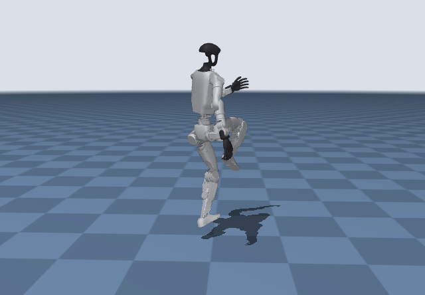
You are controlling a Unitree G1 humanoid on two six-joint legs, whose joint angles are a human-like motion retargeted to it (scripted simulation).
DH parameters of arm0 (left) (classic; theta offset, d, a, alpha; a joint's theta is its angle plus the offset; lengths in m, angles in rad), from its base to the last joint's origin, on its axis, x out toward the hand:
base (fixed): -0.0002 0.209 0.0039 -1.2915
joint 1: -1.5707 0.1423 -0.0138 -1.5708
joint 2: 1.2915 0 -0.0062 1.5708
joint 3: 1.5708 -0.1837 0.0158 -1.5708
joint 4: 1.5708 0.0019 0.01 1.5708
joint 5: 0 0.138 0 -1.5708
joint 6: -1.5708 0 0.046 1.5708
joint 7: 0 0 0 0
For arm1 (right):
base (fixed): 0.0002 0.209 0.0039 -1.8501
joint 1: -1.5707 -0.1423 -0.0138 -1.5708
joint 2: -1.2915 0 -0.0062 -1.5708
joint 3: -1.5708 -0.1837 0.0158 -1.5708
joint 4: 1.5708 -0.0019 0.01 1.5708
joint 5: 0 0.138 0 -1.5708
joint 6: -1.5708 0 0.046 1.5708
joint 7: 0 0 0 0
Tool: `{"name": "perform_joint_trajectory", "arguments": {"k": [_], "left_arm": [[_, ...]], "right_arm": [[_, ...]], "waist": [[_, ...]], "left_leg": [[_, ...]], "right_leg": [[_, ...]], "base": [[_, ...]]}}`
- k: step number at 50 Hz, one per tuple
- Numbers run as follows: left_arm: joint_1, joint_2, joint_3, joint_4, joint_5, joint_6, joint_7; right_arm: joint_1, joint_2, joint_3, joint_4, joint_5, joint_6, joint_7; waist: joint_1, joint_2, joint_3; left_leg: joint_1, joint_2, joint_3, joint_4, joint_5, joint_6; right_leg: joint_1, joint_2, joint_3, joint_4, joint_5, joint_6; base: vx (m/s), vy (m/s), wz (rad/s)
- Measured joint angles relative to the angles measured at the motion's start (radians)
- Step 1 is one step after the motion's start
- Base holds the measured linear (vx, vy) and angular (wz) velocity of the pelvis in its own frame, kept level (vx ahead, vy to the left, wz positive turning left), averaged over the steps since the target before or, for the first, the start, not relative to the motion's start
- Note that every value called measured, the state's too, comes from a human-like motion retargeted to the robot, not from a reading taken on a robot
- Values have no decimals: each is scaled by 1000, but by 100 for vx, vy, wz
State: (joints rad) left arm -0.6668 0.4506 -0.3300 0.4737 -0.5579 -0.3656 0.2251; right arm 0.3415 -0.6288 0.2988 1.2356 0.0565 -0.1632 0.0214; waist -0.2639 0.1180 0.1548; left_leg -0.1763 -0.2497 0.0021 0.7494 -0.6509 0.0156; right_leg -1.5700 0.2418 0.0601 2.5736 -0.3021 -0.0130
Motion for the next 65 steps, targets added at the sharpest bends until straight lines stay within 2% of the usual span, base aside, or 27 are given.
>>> {"name": "perform_joint_trajectory", "arguments": {"k": [3, 5, 8, 11, 13, 15, 18, 20, 21, 25, 27, 29, 32, 34, 36, 39, 42, 45, 48, 50, 55, 60, 63, 65], "left_arm": [[-94, 17, -11, -72, 4, -39, 51], [-150, 25, -11, -109, 6, -59, 81], [-209, 30, -4, -151, 4, -77, 130], [-246, 30, 2, -184, -9, -88, 175], [-256, 29, 6, -207, -19, -90, 199], [-251, 26, 10, -235, -23, -90, 217], [-200, 17, 2, -283, -41, -79, 202], [-140, 7, -18, -311, -46, -67, 157], [-99, 0, -36, -322, -47, -60, 124], [98, -36, -110, -344, -43, -27, -30], [212, -65, -146, -329, -52, -7, -103], [312, -93, -167, -278, -44, 26, -170], [426, -129, -159, -138, 14, 89, -250], [487, -148, -131, -16, 80, 126, -295], [541, -156, -100, 113, 147, 158, -332], [623, -137, -67, 292, 236, 200, -389], [711, -70, -63, 422, 333, 232, -454], [796, 34, -65, 496, 429, 246, -521], [873, 135, -47, 538, 500, 245, -574], [919, 188, -21, 567, 532, 241, -597], [1017, 257, 90, 639, 543, 241, -610], [1078, 246, 214, 669, 496, 239, -570], [1083, 195, 263, 686, 448, 235, -530], [1075, 147, 284, 703, 415, 230, -491]], "right_arm": [[82, -26, -50, 20, -14, -8, -10], [118, -44, -73, 30, -22, -9, -25], [146, -63, -97, 34, -39, 0, -54], [154, -68, -107, 23, -54, 18, -92], [150, -60, -105, 7, -60, 31, -123], [140, -38, -102, -19, -59, 43, -156], [111, 11, -85, -83, -39, 50, -213], [92, 44, -74, -141, -26, 46, -243], [86, 58, -71, -172, -24, 41, -258], [76, 98, -69, -308, -14, 3, -302], [76, 107, -82, -383, 12, -21, -319], [54, 95, -108, -467, 49, -43, -320], [-21, 53, -151, -613, 102, -58, -295], [-85, 28, -177, -717, 149, -68, -269], [-151, 7, -204, -839, 217, -89, -245], [-268, -22, -236, -1077, 335, -135, -227], [-420, -42, -257, -1333, 431, -189, -236], [-596, -59, -254, -1531, 478, -227, -250], [-752, -76, -225, -1640, 499, -244, -249], [-840, -85, -197, -1680, 503, -248, -247], [-997, -105, -118, -1690, 482, -252, -253], [-1021, -102, -54, -1609, 466, -241, -251], [-944, -76, -20, -1518, 443, -215, -234], [-861, -48, 6, -1442, 424, -185, -209]], "waist": [[-17, -55, 179], [-12, -89, 266], [8, -120, 332], [28, -124, 337], [34, -109, 303], [29, -74, 232], [12, 30, 50], [12, 93, -71], [13, 112, -116], [36, 158, -250], [71, 174, -282], [122, 192, -291], [190, 184, -273], [214, 152, -245], [224, 114, -202], [224, 66, -113], [233, 39, -21], [242, 10, 110], [282, -13, 154], [313, -27, 146], [382, -55, 52], [424, -105, -28], [429, -167, -68], [424, -198, -95]], "left_leg": [[290, -10, 6, -52, -29, 2], [438, -27, 4, -85, -46, 13], [561, -55, -15, -104, -70, 37], [597, -71, -32, -102, -83, 56], [563, -68, -40, -76, -89, 62], [463, -44, -45, -13, -91, 57], [196, 37, -44, 129, -51, 10], [30, 90, -38, 188, 75, -59], [-32, 124, -19, 221, 177, -92], [-264, 194, 6, 400, 553, -227], [-358, 218, 5, 550, 638, -248], [-451, 234, -5, 757, 653, -241], [-629, 197, 1, 1125, 621, -196], [-775, 143, 32, 1358, 581, -148], [-935, 75, 74, 1557, 565, -109], [-1177, -22, 147, 1766, 575, -81], [-1370, -90, 197, 1847, 550, -69], [-1383, -144, 215, 1804, 452, -40], [-1378, -178, 214, 1684, 369, -24], [-1373, -190, 203, 1588, 324, -19], [-1366, -195, 146, 1379, 214, -6], [-1285, -155, 123, 1228, 70, 61], [-1182, -133, 162, 1101, -7, 114], [-1089, -120, 177, 994, 32, 112]], "right_leg": [[0, 37, -113, 2, -65, 14], [0, 45, -178, -19, -105, 19], [5, 48, -235, -80, -142, 20], [14, 52, -256, -153, -143, 26], [19, 55, -255, -208, -132, 32], [25, 51, -248, -279, -122, 36], [33, 17, -245, -444, -106, 29], [81, -9, -242, -586, -114, 12], [133, -25, -237, -664, -125, 4], [358, -80, -225, -978, -197, -25], [467, -74, -222, -1126, -222, -24], [582, -38, -205, -1276, -266, -33], [736, -6, -152, -1445, -360, -68], [811, -25, -117, -1498, -383, -78], [884, -54, -89, -1515, -414, -86], [1010, -80, -66, -1512, -464, -92], [1145, -75, -60, -1511, -498, -88], [1343, -73, -45, -1536, -515, -71], [1437, -74, -22, -1561, -505, -41], [1457, -74, -15, -1579, -494, -23], [1411, -62, -12, -1601, -503, -9], [1370, -65, 5, -1587, -504, 4], [1366, -120, 17, -1550, -458, 62], [1362, -136, 30, -1512, -313, 138]], "base": [[0, 3, 6], [8, 6, -14], [17, 7, -10], [25, 7, 4], [31, 5, 33], [35, 4, 64], [39, 2, 73], [40, -1, 66], [37, -3, 84], [30, -3, 87], [25, -2, 49], [26, -1, 9], [27, 1, 14], [27, 1, 55], [28, 2, 86], [29, 5, 80], [32, 4, 48], [34, 1, 38], [37, -2, 5], [39, -4, -15], [43, -5, -24], [49, -4, -25], [52, 1, -16], [46, 3, -5]]}}
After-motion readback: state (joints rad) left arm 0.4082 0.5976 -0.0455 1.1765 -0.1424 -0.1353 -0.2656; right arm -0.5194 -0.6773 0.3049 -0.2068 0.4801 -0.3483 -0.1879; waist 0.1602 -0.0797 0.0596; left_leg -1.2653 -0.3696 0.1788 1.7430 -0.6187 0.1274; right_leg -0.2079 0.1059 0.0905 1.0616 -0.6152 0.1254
